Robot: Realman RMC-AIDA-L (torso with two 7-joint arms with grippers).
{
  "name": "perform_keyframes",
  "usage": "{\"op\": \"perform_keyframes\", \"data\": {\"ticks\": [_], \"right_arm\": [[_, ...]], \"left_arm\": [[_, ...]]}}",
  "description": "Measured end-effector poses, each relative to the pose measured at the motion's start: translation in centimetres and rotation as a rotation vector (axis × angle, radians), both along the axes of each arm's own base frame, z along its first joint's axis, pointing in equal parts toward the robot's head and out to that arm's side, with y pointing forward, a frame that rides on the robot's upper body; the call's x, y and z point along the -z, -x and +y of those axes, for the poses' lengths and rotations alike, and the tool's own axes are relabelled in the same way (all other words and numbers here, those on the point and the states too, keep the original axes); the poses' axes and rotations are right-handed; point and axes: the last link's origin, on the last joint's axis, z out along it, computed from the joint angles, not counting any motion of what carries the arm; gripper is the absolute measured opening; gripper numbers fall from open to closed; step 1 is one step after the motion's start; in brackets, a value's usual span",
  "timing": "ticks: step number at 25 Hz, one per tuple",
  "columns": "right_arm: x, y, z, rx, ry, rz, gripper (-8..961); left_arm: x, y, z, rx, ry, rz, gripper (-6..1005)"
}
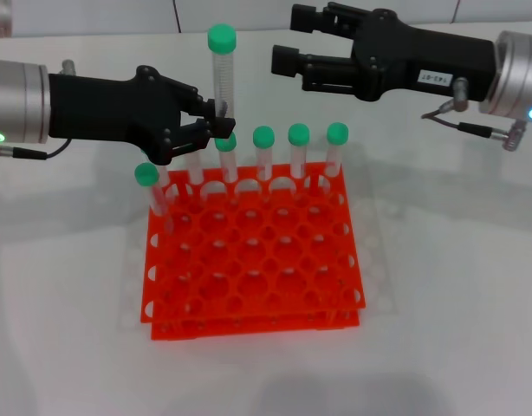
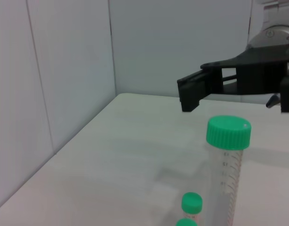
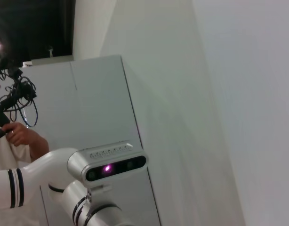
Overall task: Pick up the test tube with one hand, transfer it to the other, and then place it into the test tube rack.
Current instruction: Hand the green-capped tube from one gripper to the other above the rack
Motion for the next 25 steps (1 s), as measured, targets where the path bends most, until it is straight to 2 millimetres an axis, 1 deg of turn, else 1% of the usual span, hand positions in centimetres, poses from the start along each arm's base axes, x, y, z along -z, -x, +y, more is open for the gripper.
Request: {"op": "perform_keyframes", "data": {"ticks": [10, 18, 21, 25], "right_arm": [[1.8, 1.0, 0.8, 0.017, -0.014, -0.057, 766], [2.1, 1.7, 0.7, -0.005, -0.026, -0.036, 760], [2.4, 2.0, 0.7, -0.01, -0.034, -0.029, 758], [2.8, 2.3, 0.8, -0.006, -0.046, -0.038, 755]], "left_arm": [[0.3, -0.4, 0.6, -0.019, -0.01, 0.011, 189], [1.1, -0.7, 0.7, -0.013, -0.003, 0.031, 190], [1.6, -0.8, 0.8, -0.015, -0.003, 0.042, 191], [1.7, -1.0, 0.8, -0.014, 0.001, 0.041, 192]]}}
